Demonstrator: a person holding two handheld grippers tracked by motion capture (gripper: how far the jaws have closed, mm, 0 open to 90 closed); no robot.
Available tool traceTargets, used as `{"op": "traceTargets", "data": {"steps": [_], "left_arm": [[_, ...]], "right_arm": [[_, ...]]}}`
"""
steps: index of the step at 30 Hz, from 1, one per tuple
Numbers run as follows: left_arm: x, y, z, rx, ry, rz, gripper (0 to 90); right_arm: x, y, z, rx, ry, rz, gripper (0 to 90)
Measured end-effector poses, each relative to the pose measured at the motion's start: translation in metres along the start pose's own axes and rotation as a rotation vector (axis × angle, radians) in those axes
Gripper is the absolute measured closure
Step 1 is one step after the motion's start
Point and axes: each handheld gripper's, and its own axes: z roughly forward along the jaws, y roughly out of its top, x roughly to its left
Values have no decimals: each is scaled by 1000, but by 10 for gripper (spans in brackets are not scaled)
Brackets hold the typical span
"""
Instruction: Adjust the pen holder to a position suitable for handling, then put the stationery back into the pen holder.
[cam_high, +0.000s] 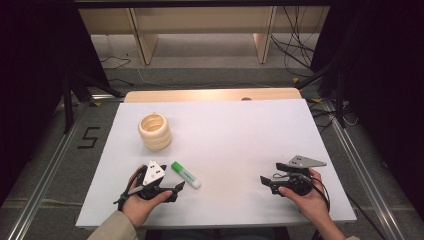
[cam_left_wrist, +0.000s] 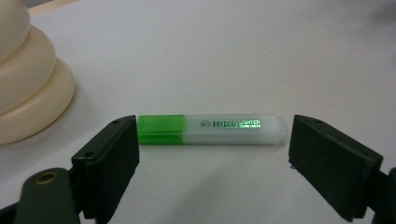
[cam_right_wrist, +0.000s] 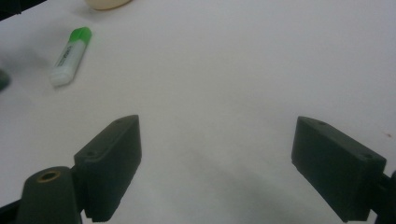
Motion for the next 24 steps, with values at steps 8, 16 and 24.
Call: {"op": "traceTargets", "data": {"steps": [8,16,24], "left_arm": [[2,-2,0,2,-1,-8,165],[1,-1,1,8,7,-6,169],[-1,-1,1,4,14,-3,177]], "right_arm": [[0,2,3,1,-4,-10,167],[0,0,1,3,-4,-4,167],[0,1,0,-5,-6,-7,167]]}}
